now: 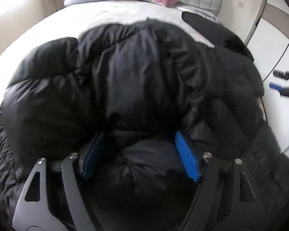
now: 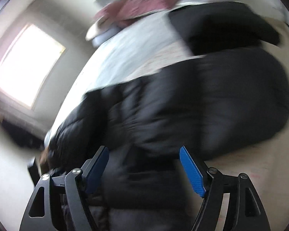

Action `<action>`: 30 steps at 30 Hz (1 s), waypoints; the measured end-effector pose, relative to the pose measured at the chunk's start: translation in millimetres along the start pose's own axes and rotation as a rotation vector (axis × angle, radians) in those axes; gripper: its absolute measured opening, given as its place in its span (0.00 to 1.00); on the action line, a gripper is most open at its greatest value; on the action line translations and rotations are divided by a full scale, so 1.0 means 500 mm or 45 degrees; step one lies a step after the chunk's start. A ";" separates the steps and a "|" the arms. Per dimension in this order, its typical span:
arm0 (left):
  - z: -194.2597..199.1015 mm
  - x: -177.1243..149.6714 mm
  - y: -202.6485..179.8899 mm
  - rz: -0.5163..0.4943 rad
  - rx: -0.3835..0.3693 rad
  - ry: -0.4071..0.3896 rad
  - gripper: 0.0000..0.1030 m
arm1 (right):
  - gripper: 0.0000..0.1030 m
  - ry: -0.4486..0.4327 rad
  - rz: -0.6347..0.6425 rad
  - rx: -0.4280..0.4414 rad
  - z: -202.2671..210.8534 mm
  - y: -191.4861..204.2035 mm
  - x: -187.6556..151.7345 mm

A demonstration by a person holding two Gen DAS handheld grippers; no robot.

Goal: Fold large clothes

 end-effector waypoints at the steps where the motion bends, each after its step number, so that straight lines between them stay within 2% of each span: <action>1: 0.019 -0.004 0.003 0.034 -0.023 -0.021 0.73 | 0.77 -0.034 -0.070 0.010 0.023 -0.045 0.002; 2: 0.032 -0.004 0.010 0.058 -0.043 -0.039 0.74 | 0.78 -0.064 -0.143 0.023 0.045 -0.087 0.003; 4: 0.065 -0.007 0.014 0.107 -0.080 -0.080 0.85 | 0.78 -0.106 -0.262 0.049 0.063 -0.151 0.004; 7: 0.106 -0.013 0.011 0.148 -0.100 -0.134 0.87 | 0.78 -0.167 -0.440 0.096 0.088 -0.248 -0.002; 11: 0.127 -0.036 0.016 0.176 -0.093 -0.139 0.91 | 0.78 -0.214 -0.622 0.192 0.083 -0.347 -0.011; 13: 0.150 -0.062 0.031 0.192 -0.090 -0.138 0.92 | 0.78 -0.227 -0.693 0.222 0.076 -0.384 -0.010; 16: 0.149 -0.057 0.019 0.212 -0.092 -0.130 0.92 | 0.78 -0.254 -0.809 0.279 0.049 -0.438 -0.005; 20: 0.163 -0.072 0.033 0.235 -0.101 -0.121 0.92 | 0.78 -0.321 -0.966 0.406 0.012 -0.503 0.009; 23: 0.178 -0.081 0.052 0.251 -0.081 -0.119 0.92 | 0.78 -0.376 -1.050 0.424 -0.006 -0.533 0.023; 27: 0.185 -0.087 0.079 0.275 -0.052 -0.102 0.92 | 0.78 -0.393 -1.105 0.435 -0.022 -0.554 0.048; 28: 0.186 -0.089 0.086 0.286 -0.046 -0.102 0.92 | 0.76 -0.403 -1.118 0.435 -0.024 -0.558 0.052; 30: 0.188 -0.094 0.100 0.316 -0.054 -0.110 0.92 | 0.58 -0.441 -1.118 0.443 -0.016 -0.558 0.059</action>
Point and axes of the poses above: each gripper's, at about its wrist camera, not at the fingertips, and z roughly against the way its jaws point, y to its left, x to its top, the point moved 1 cm from there along -z, roughly the way its jaws point, and after that the axes turned 12 degrees about y, right-handed, at the moved point
